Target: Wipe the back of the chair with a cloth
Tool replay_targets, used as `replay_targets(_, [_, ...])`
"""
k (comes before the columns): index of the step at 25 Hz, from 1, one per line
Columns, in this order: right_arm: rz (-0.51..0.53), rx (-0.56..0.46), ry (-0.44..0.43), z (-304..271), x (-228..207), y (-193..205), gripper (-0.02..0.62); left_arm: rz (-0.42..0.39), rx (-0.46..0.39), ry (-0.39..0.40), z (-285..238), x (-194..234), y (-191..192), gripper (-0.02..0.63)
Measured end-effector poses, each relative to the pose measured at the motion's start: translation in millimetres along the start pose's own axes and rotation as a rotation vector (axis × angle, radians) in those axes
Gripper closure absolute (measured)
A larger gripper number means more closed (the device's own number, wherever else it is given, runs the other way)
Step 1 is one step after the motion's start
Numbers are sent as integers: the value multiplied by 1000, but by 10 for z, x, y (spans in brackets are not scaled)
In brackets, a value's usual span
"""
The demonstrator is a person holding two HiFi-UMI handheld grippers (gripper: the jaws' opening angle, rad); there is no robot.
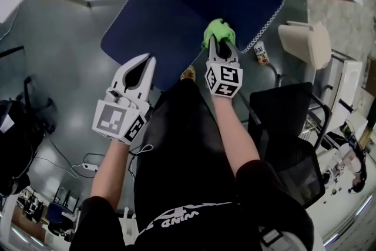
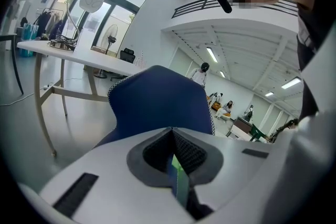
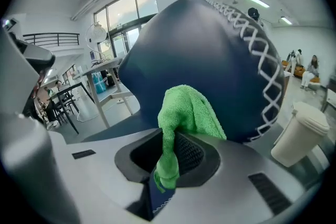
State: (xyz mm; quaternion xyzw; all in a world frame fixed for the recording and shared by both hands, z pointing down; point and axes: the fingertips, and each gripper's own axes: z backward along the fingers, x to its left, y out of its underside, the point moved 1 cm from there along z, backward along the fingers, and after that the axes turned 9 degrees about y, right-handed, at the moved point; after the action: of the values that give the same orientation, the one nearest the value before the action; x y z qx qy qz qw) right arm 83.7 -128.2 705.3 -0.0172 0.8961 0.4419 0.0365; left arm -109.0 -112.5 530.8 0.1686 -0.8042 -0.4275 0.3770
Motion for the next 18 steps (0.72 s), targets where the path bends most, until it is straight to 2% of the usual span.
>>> replay_targets(9, [-6, -1, 15, -396, 3, 133, 541, 4, 9, 5, -128, 192, 189, 607])
replay_targets(18, [25, -19, -59, -841, 397, -83, 541, 25, 1, -18, -150, 366, 214, 607])
